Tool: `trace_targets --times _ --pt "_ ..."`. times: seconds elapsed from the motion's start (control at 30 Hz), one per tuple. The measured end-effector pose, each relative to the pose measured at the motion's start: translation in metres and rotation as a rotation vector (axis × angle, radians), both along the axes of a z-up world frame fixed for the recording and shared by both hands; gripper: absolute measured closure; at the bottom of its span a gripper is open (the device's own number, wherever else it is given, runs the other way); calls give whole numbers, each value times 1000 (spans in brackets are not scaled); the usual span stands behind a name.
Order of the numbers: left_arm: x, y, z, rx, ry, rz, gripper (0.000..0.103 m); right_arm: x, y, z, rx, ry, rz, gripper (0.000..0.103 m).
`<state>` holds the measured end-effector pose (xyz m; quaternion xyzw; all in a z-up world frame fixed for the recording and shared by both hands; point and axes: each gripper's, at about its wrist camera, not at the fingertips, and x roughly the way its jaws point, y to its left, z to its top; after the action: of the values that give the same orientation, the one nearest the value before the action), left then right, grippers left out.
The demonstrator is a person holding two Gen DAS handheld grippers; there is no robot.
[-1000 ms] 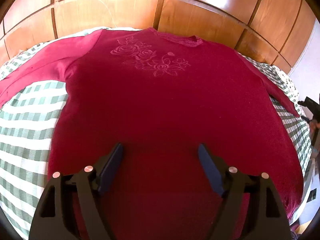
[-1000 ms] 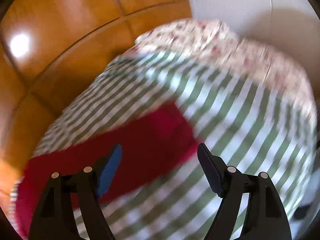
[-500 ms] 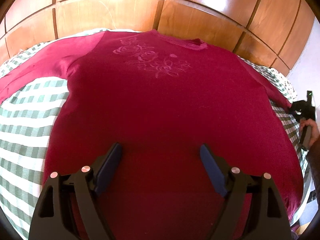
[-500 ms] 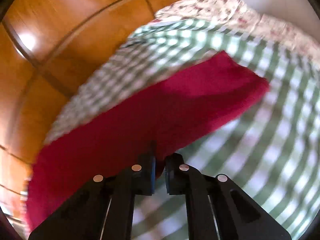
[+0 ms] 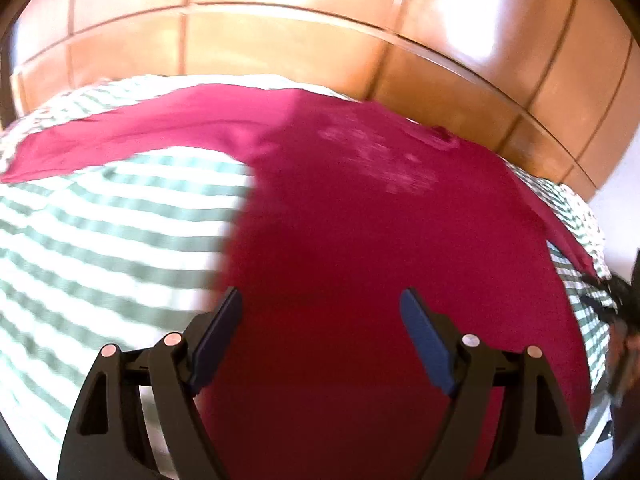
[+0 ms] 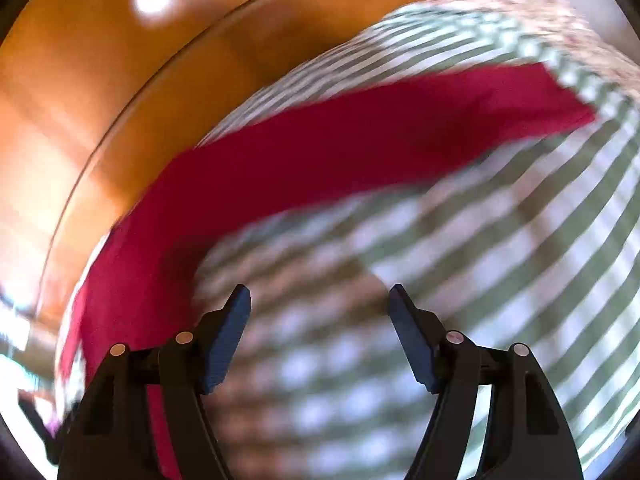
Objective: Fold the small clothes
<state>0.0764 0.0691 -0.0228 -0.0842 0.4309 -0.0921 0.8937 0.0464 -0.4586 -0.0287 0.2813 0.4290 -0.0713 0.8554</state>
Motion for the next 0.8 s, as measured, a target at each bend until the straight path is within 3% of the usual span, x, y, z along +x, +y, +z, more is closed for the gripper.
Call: trace_targets --times 0.13,0.2,0.3,0.33,0.37,0.4,0.43,0.6,0.7,0.73,0.8 --pt "-22 36 -4 2 36 21 25 -33 61 -4 25 15 172 34" --pt "-32 46 -9 -10 61 1 33 -48 81 -4 5 27 225 45" --pt "-48 49 -18 -10 97 -42 53 -71 105 -5 1 52 292 61" --pt "-54 48 -20 -2 96 -53 63 -77 112 -6 -16 61 323 63" --pt "-59 47 -22 -5 98 -64 79 -82 116 -6 -22 69 344 68" --pt "-61 45 -23 -16 102 -75 89 -87 121 -6 -38 78 363 86" --pt "-64 44 -24 -30 108 -81 94 -91 126 -6 -91 95 378 95" --pt "-80 49 -23 -57 117 -91 95 -108 129 9 -163 63 384 96" --pt "-86 44 -22 -20 112 -103 93 -109 131 -3 -182 115 402 96" --pt "-86 44 -19 -6 109 -102 87 -109 133 -7 -184 125 413 96" --pt "-84 45 -10 1 83 -75 65 -106 126 -6 -116 113 393 92"
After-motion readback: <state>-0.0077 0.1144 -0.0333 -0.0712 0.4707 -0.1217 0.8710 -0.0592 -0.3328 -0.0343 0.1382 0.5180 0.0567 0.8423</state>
